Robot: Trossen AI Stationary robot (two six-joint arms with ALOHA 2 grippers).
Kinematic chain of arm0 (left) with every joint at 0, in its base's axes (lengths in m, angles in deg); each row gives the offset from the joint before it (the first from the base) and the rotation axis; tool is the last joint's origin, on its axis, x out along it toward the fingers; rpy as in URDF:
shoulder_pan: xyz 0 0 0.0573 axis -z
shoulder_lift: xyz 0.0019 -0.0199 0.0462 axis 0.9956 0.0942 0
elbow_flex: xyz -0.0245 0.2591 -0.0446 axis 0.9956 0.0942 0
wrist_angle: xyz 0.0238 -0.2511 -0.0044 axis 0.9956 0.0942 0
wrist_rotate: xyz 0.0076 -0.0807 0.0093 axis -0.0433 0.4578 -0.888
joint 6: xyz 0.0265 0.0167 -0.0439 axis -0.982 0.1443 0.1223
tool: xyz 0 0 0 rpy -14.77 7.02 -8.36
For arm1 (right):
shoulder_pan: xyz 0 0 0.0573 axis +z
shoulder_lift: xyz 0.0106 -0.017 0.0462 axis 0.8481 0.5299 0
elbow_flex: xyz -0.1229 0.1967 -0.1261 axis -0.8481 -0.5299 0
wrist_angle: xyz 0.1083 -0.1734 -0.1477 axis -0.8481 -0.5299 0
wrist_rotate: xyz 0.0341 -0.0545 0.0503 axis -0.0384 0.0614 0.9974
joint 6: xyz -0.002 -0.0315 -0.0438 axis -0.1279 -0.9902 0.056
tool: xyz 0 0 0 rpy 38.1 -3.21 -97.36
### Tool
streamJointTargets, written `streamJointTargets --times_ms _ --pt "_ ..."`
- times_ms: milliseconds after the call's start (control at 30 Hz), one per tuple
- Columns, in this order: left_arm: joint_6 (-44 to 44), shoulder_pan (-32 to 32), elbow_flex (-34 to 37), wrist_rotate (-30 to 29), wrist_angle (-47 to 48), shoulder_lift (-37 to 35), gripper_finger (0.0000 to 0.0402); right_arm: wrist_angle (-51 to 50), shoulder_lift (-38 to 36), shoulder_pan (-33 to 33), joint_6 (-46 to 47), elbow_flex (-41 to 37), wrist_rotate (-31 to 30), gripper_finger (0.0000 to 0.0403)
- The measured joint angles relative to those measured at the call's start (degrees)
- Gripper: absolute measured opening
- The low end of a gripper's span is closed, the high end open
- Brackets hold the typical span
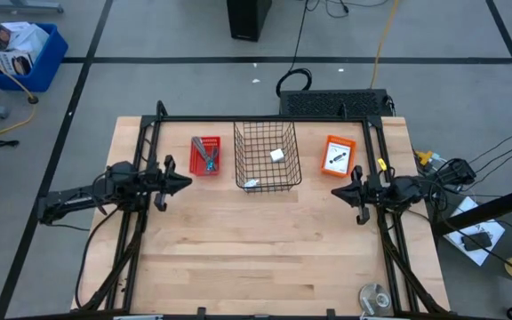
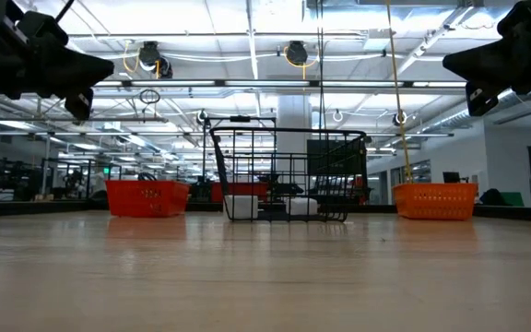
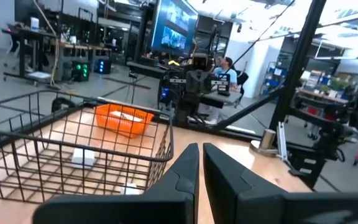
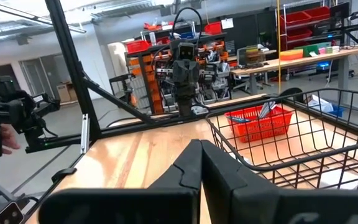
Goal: Pick and place items into bin
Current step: Return to Home Position
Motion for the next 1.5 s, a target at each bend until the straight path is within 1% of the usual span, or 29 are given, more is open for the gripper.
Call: streamJointTargets --times_ms 67,233,400,1500 --pt "-0.1 0.0 0.0 -0.1 0.1 0.1 0.0026 0.0 0.0 0.0 0.0 0.0 0.0 0.0000" --pt "9.8 0.0 0.0 0.7 0.8 0.2 0.0026 0.0 0.0 0.0 0.0 0.0 0.0 0.0000" --pt "14.7 0.0 0.0 -1.0 0.8 0.2 0.0026 0.0 0.0 0.0 0.0 0.0 0.0 0.0000" --pt "14.8 0.0 0.0 -1.4 0.7 0.2 0.0026 0.0 0.0 0.0 0.0 0.0 0.0 0.0000"
